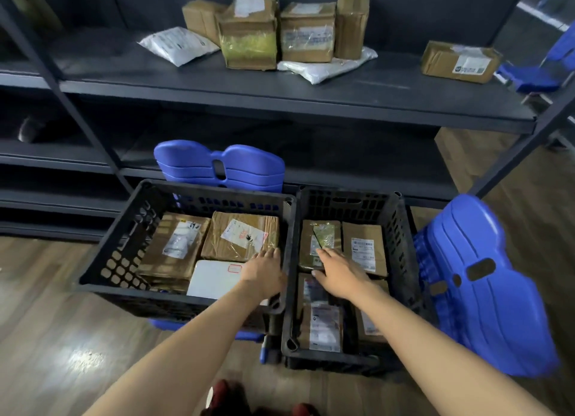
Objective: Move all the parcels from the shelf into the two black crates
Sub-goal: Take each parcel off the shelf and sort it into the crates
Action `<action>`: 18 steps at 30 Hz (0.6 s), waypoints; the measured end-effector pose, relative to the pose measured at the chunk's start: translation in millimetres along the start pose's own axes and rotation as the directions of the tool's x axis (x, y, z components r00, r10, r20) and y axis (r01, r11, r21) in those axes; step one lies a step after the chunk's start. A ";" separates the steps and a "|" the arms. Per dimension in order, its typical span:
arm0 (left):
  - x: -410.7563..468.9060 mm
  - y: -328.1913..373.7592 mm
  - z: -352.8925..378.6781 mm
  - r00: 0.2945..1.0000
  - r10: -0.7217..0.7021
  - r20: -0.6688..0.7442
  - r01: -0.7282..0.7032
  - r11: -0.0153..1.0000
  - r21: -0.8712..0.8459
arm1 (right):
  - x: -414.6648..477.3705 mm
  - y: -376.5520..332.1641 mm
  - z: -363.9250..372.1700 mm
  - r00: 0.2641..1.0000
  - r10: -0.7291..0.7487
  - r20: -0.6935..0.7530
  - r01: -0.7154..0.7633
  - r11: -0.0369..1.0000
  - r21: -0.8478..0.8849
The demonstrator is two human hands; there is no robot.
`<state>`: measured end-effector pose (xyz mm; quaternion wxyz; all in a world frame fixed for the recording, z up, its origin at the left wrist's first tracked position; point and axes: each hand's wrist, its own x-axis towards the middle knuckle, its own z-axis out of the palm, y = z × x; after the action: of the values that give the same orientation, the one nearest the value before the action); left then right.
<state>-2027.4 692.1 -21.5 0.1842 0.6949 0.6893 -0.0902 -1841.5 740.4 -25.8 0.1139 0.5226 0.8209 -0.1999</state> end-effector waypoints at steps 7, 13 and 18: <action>26.0 -94.5 -66.4 0.987 -0.055 -0.149 0.053 0.998 -0.021 | 57.4 -71.4 -41.1 0.989 -0.061 -0.135 0.056 0.998 -0.042; 36.0 -190.3 -141.7 0.961 -0.015 -0.275 -0.003 0.998 -0.067 | 112.0 -166.4 -99.3 0.945 -0.076 -0.317 0.077 0.997 -0.009; 36.9 -258.2 -202.0 0.941 0.023 -0.336 -0.026 1.000 -0.004 | 145.7 -231.8 -157.6 0.914 -0.028 -0.405 0.051 0.998 0.045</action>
<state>-2308.1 798.4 115.5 0.0680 0.7077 0.7023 0.0350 -2109.9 842.5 105.9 -0.0767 0.5389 0.8313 -0.1122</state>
